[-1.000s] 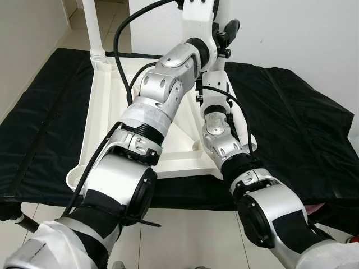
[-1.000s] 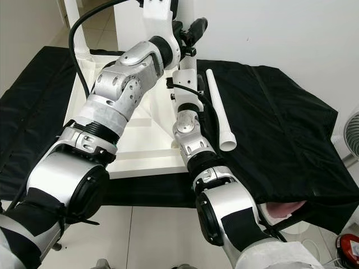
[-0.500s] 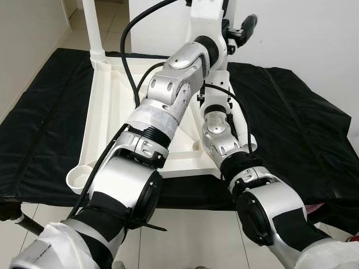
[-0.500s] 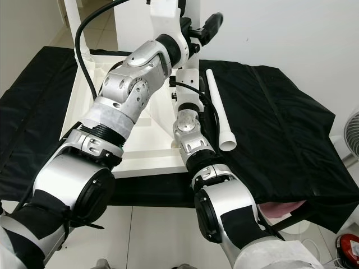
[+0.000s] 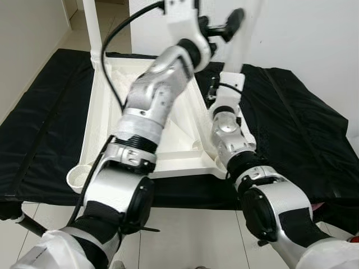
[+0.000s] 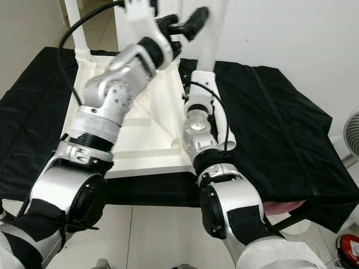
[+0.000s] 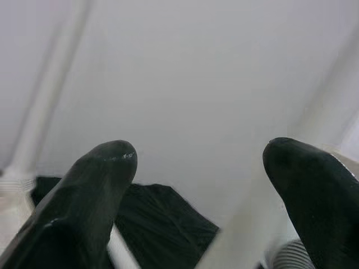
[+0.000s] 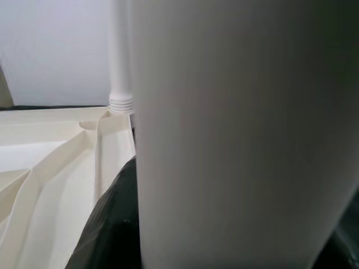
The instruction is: Building children table
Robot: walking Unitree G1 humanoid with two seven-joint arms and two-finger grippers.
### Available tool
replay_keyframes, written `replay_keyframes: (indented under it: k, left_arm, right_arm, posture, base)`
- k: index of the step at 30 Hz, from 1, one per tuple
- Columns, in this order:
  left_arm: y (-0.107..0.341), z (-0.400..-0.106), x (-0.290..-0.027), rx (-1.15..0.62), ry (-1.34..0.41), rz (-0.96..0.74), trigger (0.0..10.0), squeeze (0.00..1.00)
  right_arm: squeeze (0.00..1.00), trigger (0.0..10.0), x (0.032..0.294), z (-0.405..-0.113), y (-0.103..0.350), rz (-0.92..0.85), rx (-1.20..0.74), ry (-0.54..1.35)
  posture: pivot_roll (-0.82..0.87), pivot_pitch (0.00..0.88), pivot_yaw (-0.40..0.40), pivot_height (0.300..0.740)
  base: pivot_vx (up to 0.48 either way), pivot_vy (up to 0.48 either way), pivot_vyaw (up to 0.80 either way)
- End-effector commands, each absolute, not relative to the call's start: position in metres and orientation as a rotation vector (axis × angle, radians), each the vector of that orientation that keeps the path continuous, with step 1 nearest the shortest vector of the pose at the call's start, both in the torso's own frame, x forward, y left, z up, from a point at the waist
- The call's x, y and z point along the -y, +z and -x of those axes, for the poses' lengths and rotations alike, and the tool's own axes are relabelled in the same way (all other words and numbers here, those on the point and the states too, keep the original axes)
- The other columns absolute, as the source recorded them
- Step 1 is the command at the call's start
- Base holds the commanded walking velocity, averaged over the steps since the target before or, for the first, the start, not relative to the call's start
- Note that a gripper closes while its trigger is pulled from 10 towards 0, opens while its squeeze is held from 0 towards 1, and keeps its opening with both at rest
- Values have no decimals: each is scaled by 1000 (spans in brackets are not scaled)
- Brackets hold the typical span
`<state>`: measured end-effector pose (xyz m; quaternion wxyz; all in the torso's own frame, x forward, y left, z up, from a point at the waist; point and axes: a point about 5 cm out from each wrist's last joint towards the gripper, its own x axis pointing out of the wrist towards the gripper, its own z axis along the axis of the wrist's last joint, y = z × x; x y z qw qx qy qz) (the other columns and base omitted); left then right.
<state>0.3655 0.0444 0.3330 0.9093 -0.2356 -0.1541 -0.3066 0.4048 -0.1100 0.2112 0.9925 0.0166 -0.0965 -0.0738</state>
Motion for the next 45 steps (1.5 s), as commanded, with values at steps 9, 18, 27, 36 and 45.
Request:
replay_keyframes:
  k: [9, 18, 27, 36, 45]
  left_arm:
    - [262, -345, -52, 238, -792, 184, 10000, 0]
    - [212, -319, -54, 145, -939, 56, 10000, 0]
    - [172, -291, -51, 93, -1091, -154, 10000, 0]
    - [143, -270, -46, 33, -1232, -289, 10000, 0]
    - [138, -266, -43, 18, -1243, -289, 10000, 0]
  right_arm:
    - [0, 10000, 137, -394, 195, -45, 229, -99]
    - [0, 10000, 137, -373, 181, -13, 265, 116]
    - [0, 10000, 136, -353, 167, 26, 251, 203]
    - [0, 10000, 135, -338, 157, 80, 244, 282]
    - [0, 10000, 131, -328, 153, 81, 229, 350]
  posture:
    - [-36, 0, -53, 740]
    - [-41, 0, -46, 740]
    - [-43, 0, -43, 740]
    - [-46, 0, -50, 740]
    - [-48, 0, -51, 740]
  base:
    - [0, 0, 0]
    - [0, 0, 0]
    - [0, 0, 0]
    - [0, 0, 0]
    - [0, 0, 0]
